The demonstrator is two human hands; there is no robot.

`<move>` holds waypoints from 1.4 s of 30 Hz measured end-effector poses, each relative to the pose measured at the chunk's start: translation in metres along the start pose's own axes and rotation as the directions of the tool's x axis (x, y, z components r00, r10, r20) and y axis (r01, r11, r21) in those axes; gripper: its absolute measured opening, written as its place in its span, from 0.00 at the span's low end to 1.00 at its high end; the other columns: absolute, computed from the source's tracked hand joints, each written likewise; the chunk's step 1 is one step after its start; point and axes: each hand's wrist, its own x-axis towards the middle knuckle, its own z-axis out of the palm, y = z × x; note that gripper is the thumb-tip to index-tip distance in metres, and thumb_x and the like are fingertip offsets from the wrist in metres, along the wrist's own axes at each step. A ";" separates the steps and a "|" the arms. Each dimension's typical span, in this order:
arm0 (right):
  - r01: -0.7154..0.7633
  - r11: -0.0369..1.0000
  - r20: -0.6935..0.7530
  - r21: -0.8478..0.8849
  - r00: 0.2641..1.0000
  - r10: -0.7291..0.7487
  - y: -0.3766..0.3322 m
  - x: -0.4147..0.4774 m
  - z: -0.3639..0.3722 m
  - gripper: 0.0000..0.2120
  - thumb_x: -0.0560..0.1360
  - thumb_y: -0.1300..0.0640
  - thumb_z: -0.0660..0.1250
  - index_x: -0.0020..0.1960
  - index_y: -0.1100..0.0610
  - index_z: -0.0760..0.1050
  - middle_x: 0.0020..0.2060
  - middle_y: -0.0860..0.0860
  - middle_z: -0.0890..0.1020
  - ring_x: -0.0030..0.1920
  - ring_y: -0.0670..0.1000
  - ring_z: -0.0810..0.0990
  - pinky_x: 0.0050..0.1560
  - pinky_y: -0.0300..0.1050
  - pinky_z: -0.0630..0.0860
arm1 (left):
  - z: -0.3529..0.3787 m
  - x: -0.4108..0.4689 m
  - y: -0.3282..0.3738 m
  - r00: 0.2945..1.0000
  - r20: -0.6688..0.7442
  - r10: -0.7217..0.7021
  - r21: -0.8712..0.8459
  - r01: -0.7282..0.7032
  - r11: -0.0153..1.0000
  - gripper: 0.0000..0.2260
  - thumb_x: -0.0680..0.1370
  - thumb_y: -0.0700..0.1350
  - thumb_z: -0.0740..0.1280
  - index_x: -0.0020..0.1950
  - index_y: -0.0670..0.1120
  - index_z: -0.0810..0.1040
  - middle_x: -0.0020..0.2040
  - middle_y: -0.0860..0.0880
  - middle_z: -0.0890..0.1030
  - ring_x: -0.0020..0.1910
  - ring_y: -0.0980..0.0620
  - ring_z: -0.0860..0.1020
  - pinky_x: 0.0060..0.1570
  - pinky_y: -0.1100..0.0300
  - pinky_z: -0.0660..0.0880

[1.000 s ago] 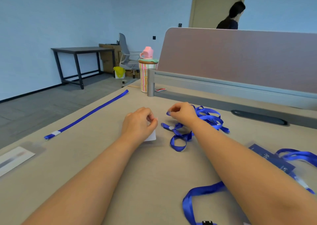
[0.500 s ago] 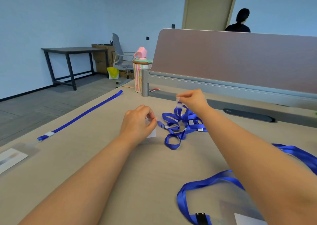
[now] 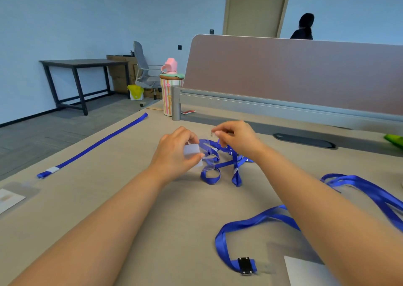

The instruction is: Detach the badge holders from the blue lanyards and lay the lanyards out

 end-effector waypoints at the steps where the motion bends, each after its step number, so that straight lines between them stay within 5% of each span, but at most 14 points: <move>1: -0.010 1.000 0.002 0.001 1.000 0.010 0.003 -0.005 0.002 0.10 0.77 0.58 0.62 0.55 0.58 0.79 0.34 0.51 0.79 0.34 0.45 0.77 0.47 0.40 0.76 | 0.000 0.000 0.001 1.000 0.010 -0.002 0.016 0.001 1.000 0.14 0.69 0.50 0.74 0.49 0.47 0.74 0.46 0.55 0.71 0.43 0.56 0.70 0.48 0.63 0.63; 4: -0.012 0.999 -0.033 0.034 0.999 0.013 0.011 -0.017 0.010 0.08 0.76 0.58 0.64 0.53 0.58 0.80 0.37 0.49 0.80 0.37 0.45 0.77 0.52 0.39 0.74 | 0.001 0.000 0.002 1.000 0.012 0.001 0.075 -0.002 0.997 0.17 0.67 0.53 0.75 0.50 0.48 0.74 0.48 0.55 0.72 0.45 0.56 0.70 0.49 0.62 0.60; 8: -0.001 0.997 -0.091 0.083 0.996 0.009 0.017 -0.027 0.023 0.07 0.75 0.58 0.66 0.50 0.58 0.81 0.39 0.44 0.79 0.42 0.42 0.76 0.45 0.33 0.71 | 0.003 0.001 0.002 0.999 0.039 0.017 0.173 -0.024 0.985 0.19 0.66 0.57 0.74 0.50 0.51 0.73 0.49 0.56 0.72 0.50 0.54 0.73 0.49 0.62 0.58; 15: -0.051 0.981 -0.162 0.188 0.983 0.083 0.019 -0.031 0.029 0.04 0.72 0.57 0.70 0.40 0.57 0.80 0.31 0.47 0.80 0.36 0.48 0.79 0.46 0.49 0.79 | 0.010 0.000 -0.001 0.996 0.046 0.070 0.175 -0.078 0.982 0.16 0.68 0.59 0.72 0.48 0.52 0.75 0.48 0.56 0.72 0.50 0.55 0.73 0.48 0.62 0.57; 28: -0.022 0.970 -0.049 0.243 0.998 0.035 0.018 -0.032 0.028 0.05 0.74 0.55 0.67 0.42 0.55 0.80 0.30 0.46 0.79 0.29 0.37 0.77 0.35 0.27 0.72 | 0.008 0.000 -0.002 0.996 0.046 0.077 0.155 -0.083 0.984 0.15 0.68 0.57 0.73 0.48 0.51 0.75 0.46 0.58 0.70 0.49 0.56 0.72 0.49 0.62 0.58; 35: -0.032 0.950 0.071 0.312 0.997 0.010 0.020 -0.033 0.028 0.07 0.78 0.56 0.62 0.45 0.52 0.78 0.34 0.49 0.80 0.37 0.44 0.79 0.44 0.33 0.75 | 0.005 -0.001 -0.004 0.998 0.038 0.048 0.110 -0.052 0.993 0.09 0.73 0.52 0.69 0.49 0.50 0.74 0.46 0.56 0.71 0.49 0.53 0.73 0.49 0.61 0.58; 42: -0.024 0.937 0.134 0.350 0.991 -0.025 0.017 -0.036 0.024 0.06 0.78 0.57 0.61 0.47 0.53 0.77 0.36 0.50 0.81 0.38 0.44 0.79 0.46 0.34 0.77 | 0.001 -0.002 0.001 0.998 0.034 -0.048 0.057 0.046 0.997 0.21 0.71 0.55 0.71 0.60 0.51 0.70 0.44 0.56 0.71 0.40 0.60 0.66 0.50 0.62 0.60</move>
